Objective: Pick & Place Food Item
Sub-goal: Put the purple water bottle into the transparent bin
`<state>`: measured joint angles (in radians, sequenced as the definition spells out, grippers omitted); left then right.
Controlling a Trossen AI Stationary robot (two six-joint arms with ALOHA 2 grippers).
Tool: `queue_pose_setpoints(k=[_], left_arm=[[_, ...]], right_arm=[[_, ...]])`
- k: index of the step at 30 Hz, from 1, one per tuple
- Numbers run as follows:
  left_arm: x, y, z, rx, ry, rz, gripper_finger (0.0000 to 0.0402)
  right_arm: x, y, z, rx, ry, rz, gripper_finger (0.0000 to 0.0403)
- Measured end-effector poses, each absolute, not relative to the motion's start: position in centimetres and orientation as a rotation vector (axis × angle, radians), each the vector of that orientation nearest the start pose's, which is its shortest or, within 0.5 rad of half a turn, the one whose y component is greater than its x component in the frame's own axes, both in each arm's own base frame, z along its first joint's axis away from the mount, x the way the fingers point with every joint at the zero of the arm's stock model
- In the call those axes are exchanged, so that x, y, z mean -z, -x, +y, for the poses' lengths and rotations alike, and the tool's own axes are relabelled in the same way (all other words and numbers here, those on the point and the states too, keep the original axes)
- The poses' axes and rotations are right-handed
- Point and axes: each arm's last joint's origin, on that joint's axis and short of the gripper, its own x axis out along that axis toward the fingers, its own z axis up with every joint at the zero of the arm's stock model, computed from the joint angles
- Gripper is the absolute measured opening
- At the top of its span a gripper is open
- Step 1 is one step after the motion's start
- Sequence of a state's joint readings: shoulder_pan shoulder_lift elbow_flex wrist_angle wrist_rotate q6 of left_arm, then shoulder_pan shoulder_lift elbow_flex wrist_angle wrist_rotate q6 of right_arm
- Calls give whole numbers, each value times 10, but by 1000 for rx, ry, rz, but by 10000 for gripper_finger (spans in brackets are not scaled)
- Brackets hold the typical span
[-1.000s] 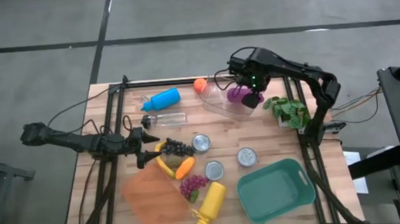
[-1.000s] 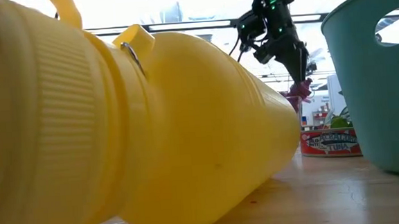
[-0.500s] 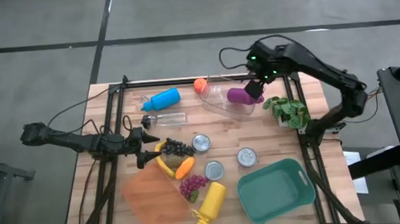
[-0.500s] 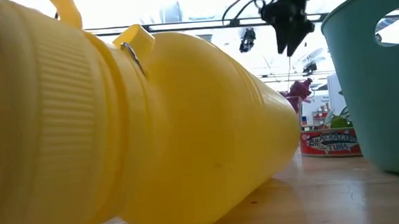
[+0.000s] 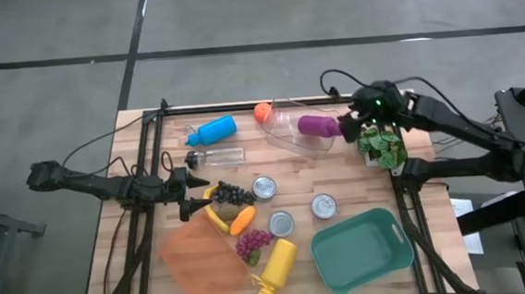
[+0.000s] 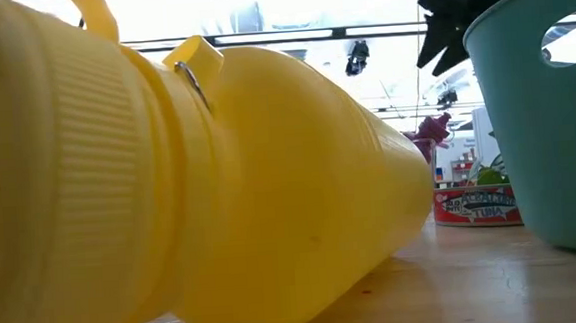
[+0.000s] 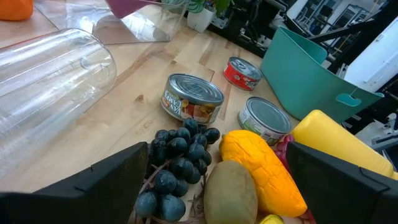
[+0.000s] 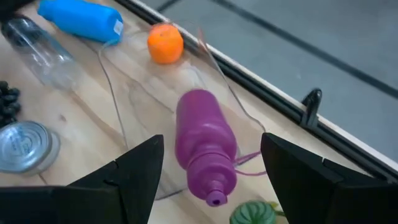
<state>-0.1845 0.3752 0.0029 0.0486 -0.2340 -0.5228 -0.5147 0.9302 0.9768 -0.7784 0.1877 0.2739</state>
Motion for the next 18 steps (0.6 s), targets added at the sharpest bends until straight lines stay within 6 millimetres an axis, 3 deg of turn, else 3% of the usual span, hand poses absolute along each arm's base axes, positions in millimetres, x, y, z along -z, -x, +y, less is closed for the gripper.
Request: queue_pose_setpoints(k=[8, 13, 18], left_arm=[[-137, -115, -15, -130, 451, 296, 384], [-137, -115, -15, -130, 451, 296, 384], [-137, -115, -15, -130, 451, 296, 384]], right_arm=[[-290, -137, -82, 772, -342, 535, 269], [-262, -140, -84, 756, -287, 592, 282], [-253, -144, -87, 771, -227, 575, 300]])
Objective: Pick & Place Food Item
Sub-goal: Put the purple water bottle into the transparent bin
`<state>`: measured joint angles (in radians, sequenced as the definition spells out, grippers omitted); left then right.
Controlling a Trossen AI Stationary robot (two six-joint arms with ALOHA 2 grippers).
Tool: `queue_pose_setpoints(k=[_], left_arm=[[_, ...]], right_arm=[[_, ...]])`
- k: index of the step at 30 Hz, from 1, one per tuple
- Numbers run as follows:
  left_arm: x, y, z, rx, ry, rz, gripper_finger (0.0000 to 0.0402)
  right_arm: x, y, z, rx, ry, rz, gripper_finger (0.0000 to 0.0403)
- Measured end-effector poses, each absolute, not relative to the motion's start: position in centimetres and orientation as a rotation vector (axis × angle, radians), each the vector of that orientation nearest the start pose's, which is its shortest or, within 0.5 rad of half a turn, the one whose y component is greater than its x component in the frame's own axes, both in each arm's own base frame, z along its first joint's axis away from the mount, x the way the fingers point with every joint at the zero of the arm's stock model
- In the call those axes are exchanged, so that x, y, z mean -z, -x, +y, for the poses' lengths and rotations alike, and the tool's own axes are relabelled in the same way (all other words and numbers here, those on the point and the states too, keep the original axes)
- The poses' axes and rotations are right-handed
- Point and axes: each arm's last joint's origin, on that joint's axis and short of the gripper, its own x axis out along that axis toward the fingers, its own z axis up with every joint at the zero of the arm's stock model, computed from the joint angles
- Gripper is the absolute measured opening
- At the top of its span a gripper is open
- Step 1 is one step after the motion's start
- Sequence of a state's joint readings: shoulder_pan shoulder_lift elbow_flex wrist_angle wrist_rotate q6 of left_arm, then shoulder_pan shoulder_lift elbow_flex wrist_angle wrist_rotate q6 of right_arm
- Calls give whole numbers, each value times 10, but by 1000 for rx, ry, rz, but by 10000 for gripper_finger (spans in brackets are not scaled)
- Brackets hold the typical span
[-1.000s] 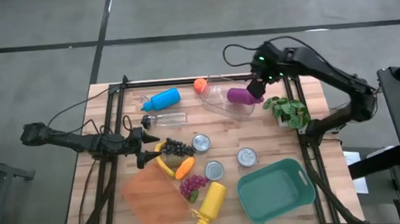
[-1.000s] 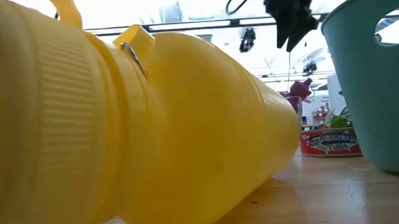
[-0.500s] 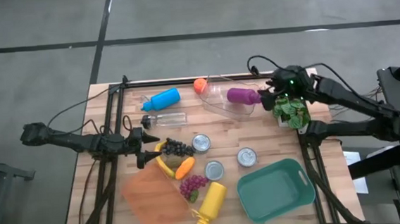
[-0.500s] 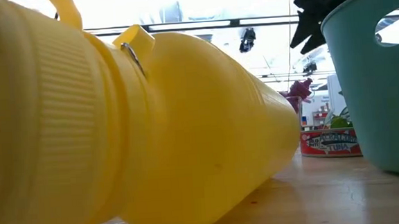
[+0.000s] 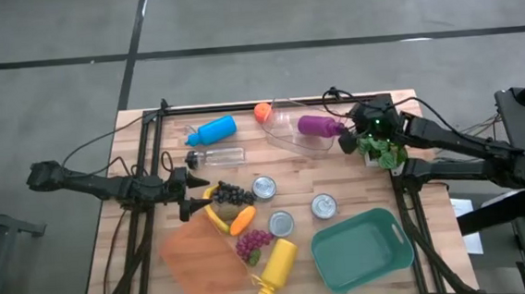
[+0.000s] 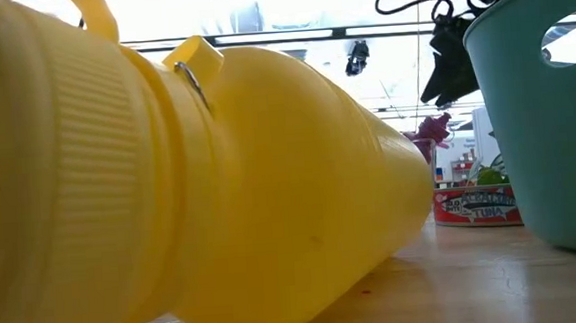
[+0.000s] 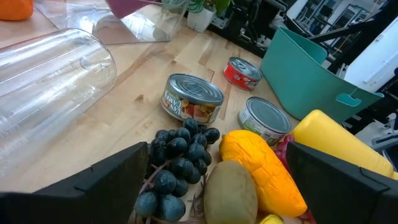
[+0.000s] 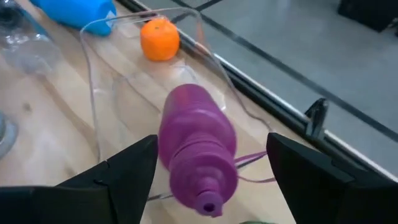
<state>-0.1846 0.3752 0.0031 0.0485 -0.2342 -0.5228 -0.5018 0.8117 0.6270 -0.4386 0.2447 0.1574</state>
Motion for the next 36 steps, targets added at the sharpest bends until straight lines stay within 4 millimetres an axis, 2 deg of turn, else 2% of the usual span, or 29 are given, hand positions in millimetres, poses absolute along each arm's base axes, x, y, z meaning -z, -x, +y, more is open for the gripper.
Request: queue_pose_setpoints(k=[13, 36], left_arm=[[-137, -115, -15, -130, 451, 296, 384], [-137, -115, -15, -130, 451, 296, 384]], right_arm=[[-243, -143, -87, 780, -206, 614, 368], [-214, -144, -87, 750, -166, 579, 370]])
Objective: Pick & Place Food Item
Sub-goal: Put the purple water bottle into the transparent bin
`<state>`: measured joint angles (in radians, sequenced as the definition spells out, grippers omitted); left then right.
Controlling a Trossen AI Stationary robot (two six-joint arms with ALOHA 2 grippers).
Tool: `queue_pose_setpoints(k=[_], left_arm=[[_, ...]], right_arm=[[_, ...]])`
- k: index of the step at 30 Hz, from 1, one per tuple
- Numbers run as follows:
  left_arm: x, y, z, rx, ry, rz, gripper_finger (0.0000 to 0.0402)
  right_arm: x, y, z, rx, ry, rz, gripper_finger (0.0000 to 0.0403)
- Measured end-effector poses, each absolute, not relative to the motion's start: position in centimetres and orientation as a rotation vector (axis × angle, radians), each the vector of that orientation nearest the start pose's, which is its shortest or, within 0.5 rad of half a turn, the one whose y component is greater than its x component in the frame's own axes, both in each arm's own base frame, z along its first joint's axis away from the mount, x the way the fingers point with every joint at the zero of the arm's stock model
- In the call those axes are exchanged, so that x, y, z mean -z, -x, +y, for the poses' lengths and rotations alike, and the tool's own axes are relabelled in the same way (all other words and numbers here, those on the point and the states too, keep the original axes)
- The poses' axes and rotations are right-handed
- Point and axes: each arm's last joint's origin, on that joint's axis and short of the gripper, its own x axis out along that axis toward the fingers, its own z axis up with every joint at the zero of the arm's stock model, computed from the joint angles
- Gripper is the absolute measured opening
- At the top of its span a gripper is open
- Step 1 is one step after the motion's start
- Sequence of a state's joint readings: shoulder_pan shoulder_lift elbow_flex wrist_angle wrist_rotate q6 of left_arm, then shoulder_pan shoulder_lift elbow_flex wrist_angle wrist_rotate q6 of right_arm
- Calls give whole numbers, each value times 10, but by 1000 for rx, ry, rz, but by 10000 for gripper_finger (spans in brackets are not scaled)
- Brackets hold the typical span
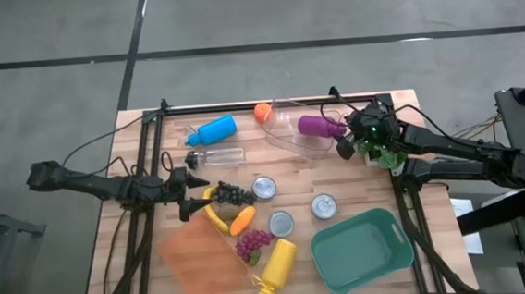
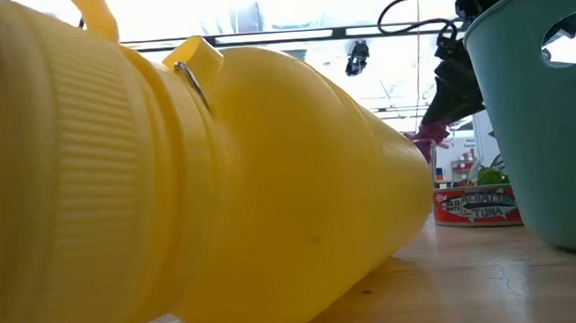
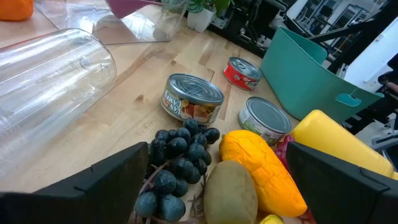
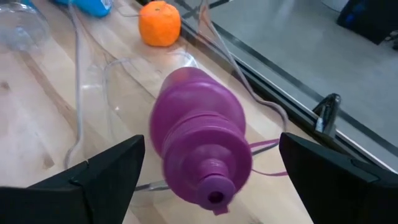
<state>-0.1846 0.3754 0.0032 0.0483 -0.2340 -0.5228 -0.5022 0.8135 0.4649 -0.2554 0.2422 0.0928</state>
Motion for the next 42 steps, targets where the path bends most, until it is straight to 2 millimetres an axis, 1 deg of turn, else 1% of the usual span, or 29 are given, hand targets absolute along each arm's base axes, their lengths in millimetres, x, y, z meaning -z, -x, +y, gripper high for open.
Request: queue_pose_setpoints(k=[13, 16, 23, 33, 37, 42], left_arm=[[-137, -115, -15, -130, 451, 296, 384], [-137, -115, -15, -130, 451, 296, 384], [-137, -115, -15, -131, 451, 296, 384], [-137, -115, -15, -131, 451, 296, 384], [-137, -115, -15, -131, 451, 296, 384], [-136, -115, -15, -131, 451, 296, 384]], right_arm=[[-207, -144, -87, 740, -169, 575, 370], [-204, -143, -86, 742, -171, 583, 364], [-205, -145, -87, 740, -155, 549, 313], [-200, -145, -87, 730, -144, 572, 245], [-200, -144, -87, 730, -144, 573, 230], [-200, -144, -87, 732, -144, 574, 226]])
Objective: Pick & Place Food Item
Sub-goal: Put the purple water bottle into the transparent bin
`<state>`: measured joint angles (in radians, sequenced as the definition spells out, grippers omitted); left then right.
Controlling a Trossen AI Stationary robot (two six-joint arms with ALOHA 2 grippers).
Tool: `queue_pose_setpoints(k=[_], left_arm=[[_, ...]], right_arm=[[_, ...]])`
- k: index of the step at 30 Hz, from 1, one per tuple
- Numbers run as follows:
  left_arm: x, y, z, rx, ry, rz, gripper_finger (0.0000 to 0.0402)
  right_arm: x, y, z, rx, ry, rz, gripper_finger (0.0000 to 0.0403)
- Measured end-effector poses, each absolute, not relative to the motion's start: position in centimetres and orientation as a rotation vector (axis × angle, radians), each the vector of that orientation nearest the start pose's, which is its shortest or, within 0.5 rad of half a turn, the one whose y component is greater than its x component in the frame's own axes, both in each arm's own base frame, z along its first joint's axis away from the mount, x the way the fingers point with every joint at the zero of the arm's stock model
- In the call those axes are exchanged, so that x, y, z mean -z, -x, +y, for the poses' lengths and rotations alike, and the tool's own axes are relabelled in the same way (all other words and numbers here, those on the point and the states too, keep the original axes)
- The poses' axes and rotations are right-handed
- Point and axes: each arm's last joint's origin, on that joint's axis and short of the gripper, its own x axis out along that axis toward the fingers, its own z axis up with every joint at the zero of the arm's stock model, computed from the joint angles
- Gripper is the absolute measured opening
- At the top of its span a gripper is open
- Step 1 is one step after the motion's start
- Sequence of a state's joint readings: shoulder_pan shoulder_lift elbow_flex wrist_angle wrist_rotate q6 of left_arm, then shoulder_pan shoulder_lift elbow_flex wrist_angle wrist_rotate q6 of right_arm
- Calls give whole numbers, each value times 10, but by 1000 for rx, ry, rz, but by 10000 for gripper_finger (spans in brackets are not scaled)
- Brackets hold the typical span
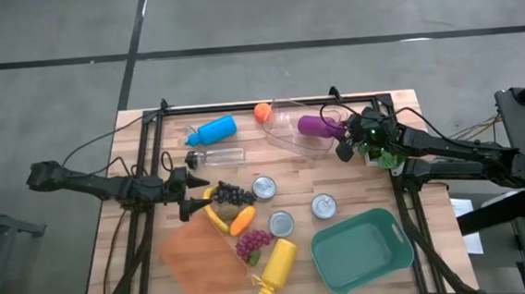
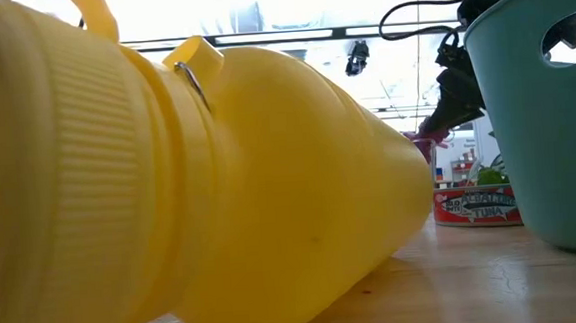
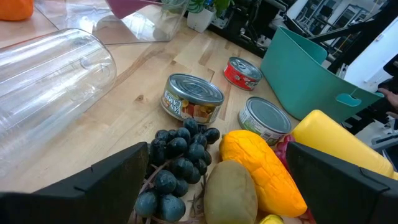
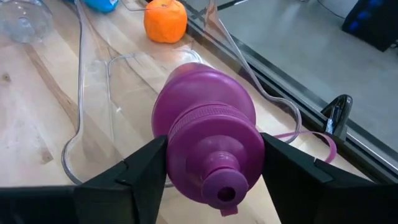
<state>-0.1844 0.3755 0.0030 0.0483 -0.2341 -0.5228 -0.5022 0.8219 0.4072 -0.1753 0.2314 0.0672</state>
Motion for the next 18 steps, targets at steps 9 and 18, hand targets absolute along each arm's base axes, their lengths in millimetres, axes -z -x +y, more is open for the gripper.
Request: queue_pose_setpoints(k=[9, 18], left_arm=[[-137, -115, -15, -130, 451, 296, 384], [-136, -115, -15, -130, 451, 296, 384]], right_arm=[[-200, -144, -87, 726, -113, 586, 225], [-200, -144, -87, 727, -112, 587, 224]])
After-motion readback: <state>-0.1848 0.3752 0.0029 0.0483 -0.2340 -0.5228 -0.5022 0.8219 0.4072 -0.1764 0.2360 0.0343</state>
